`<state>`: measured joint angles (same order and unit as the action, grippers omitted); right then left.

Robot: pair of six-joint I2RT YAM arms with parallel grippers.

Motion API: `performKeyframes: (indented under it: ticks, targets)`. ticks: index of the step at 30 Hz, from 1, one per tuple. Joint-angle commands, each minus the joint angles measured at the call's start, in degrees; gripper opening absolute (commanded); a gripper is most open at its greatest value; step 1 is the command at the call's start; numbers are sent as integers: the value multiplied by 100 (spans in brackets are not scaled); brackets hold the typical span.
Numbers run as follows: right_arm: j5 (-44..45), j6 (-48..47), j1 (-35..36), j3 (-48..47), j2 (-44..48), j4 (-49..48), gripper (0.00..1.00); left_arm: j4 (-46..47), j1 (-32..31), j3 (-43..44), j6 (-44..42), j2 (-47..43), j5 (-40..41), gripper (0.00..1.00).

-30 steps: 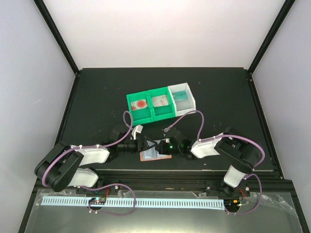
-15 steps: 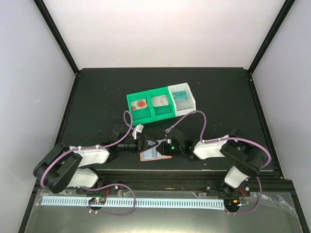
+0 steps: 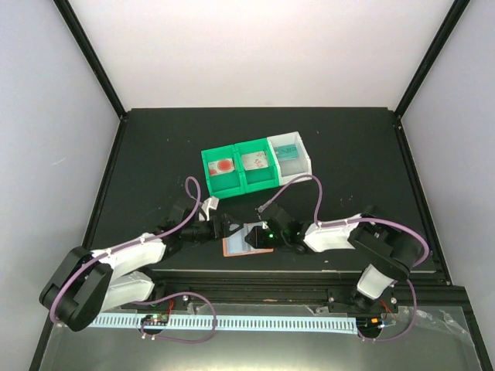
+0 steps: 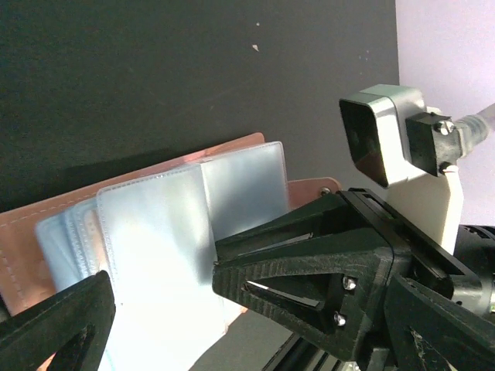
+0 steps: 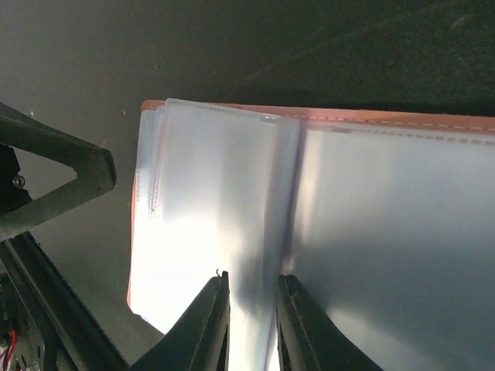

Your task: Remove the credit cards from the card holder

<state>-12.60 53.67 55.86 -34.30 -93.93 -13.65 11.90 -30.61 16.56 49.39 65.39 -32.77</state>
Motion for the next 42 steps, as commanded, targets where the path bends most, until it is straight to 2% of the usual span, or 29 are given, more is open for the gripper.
performKeyframes:
  ticks: [1, 8, 12, 27, 42]
  targets:
    - [218, -184, 74, -197, -175, 466, 17, -301, 106, 32, -203, -144, 163, 97]
    - [389, -82, 74, -13, -286, 382, 5, -4, 122, 12, -201, -162, -115, 99]
    - [326, -14, 76, 61, -319, 210, 2, 172, 121, 23, -220, -32, -221, 99]
    - [320, -21, 70, 90, -266, 156, 2, 582, 121, 10, -307, 616, -284, 99]
    - [346, -19, 77, 126, -231, 152, 1, 318, 118, 7, -393, 512, -180, 99]
